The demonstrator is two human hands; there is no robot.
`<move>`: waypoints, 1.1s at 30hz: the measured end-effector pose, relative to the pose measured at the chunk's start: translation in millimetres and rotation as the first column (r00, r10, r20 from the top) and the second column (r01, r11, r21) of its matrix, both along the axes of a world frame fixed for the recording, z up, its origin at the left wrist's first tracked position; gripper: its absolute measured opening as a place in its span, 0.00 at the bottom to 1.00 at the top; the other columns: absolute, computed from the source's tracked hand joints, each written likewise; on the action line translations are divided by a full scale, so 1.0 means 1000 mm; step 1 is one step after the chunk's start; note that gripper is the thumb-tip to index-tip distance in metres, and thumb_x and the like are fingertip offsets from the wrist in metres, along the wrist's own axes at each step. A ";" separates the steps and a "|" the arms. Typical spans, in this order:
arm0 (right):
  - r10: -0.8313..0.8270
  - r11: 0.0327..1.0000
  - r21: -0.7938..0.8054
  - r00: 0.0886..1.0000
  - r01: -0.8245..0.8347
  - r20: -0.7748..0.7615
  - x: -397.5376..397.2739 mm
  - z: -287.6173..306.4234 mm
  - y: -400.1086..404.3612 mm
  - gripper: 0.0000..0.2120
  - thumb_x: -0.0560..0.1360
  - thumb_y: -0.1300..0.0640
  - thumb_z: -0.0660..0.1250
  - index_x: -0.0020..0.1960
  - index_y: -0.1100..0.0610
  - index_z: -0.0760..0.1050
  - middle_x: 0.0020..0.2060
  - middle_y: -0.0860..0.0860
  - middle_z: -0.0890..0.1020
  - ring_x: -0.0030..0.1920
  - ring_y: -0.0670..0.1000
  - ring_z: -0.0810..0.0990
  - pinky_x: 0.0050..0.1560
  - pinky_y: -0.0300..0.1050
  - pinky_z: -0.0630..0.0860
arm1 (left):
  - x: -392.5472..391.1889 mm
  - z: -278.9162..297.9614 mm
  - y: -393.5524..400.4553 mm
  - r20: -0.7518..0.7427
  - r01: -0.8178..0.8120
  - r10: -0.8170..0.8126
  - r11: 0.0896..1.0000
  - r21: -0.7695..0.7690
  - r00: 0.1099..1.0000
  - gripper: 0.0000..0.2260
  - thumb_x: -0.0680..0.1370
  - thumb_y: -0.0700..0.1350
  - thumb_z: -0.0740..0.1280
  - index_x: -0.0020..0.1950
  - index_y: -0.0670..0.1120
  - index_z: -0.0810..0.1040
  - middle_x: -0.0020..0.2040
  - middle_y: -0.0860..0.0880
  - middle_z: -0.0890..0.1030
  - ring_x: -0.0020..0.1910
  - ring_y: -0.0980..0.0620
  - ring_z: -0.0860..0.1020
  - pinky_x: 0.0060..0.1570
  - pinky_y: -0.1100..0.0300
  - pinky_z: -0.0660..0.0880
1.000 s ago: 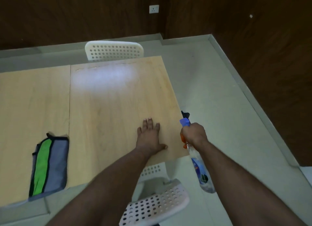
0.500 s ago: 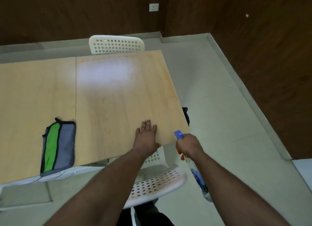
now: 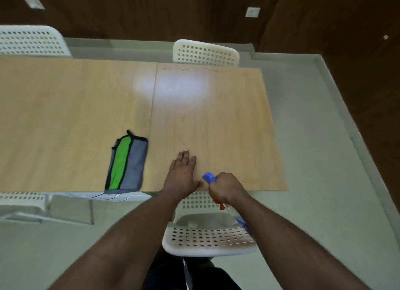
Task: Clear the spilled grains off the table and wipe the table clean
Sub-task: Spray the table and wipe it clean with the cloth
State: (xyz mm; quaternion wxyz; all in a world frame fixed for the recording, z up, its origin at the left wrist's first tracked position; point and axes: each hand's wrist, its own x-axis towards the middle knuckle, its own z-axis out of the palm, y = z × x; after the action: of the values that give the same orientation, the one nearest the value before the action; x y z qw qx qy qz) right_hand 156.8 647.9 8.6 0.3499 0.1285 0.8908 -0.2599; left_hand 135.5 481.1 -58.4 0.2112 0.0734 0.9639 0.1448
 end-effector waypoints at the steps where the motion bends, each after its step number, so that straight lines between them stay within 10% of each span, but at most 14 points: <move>1: 0.014 1.000 -0.015 1.000 -0.014 0.005 -0.004 0.000 -0.012 0.10 0.73 0.57 0.62 0.40 0.60 0.80 0.30 0.53 0.83 0.28 0.53 0.83 0.32 0.45 0.79 | -0.001 -0.001 -0.012 -0.003 -0.016 0.016 1.000 0.002 1.000 0.46 0.79 0.63 0.69 0.87 0.48 0.48 0.86 0.43 0.43 0.85 0.44 0.42 0.83 0.48 0.47; 13: 0.194 0.980 -0.040 0.981 -0.193 0.031 -0.059 -0.001 -0.114 0.08 0.72 0.56 0.63 0.39 0.58 0.79 0.35 0.55 0.83 0.37 0.55 0.84 0.43 0.50 0.84 | -0.039 0.002 -0.117 -0.012 -0.051 0.052 0.997 0.066 0.999 0.61 0.70 0.61 0.80 0.86 0.46 0.39 0.86 0.45 0.39 0.85 0.47 0.38 0.80 0.55 0.37; 17: 0.136 0.990 -0.026 0.991 -0.135 0.008 -0.090 0.001 -0.133 0.07 0.76 0.56 0.64 0.41 0.57 0.75 0.34 0.53 0.80 0.32 0.51 0.78 0.30 0.43 0.71 | -0.065 0.003 -0.131 -0.019 -0.029 0.030 0.996 0.090 0.999 0.62 0.69 0.63 0.80 0.86 0.46 0.40 0.86 0.46 0.39 0.85 0.48 0.38 0.81 0.54 0.39; 33: -0.095 0.995 -0.030 0.983 0.091 -0.157 -0.281 0.011 -0.173 0.07 0.76 0.56 0.64 0.43 0.58 0.76 0.35 0.53 0.80 0.35 0.52 0.79 0.33 0.44 0.70 | -0.213 -0.012 -0.144 -0.060 0.036 -0.033 0.998 0.056 0.998 0.62 0.69 0.73 0.73 0.86 0.47 0.39 0.86 0.46 0.38 0.85 0.47 0.37 0.83 0.49 0.40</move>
State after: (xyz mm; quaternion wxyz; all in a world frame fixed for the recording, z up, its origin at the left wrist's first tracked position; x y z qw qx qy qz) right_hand -124.3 475.1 19.2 0.2667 0.1450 0.9059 -0.2953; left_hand -77.8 337.5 -70.9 0.1827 0.1005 0.9637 0.1664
